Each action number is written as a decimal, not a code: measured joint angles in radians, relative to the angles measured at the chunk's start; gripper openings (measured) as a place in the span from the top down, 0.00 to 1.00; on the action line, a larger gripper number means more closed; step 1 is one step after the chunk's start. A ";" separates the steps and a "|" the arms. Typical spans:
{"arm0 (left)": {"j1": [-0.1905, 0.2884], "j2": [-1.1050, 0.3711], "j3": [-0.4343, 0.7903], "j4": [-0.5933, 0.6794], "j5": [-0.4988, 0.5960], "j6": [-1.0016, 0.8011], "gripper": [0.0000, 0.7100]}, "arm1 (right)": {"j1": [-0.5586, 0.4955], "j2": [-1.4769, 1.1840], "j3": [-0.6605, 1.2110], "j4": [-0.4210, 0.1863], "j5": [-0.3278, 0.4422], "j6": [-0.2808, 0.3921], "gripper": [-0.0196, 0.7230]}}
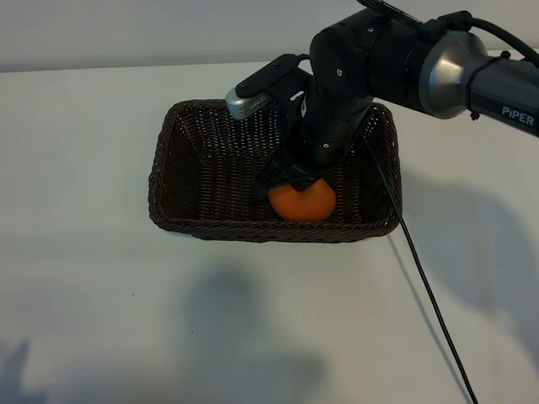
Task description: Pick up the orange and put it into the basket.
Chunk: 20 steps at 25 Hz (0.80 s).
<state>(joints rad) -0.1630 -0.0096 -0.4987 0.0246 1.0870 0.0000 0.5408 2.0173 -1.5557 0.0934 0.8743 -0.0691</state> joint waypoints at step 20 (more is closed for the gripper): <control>0.000 0.000 0.000 0.000 0.000 0.000 0.16 | 0.000 0.000 -0.145 0.004 0.134 0.046 0.08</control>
<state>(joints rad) -0.1630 -0.0096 -0.4987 0.0246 1.0870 0.0000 0.5408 2.0173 -1.7008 0.0973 1.0080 -0.0228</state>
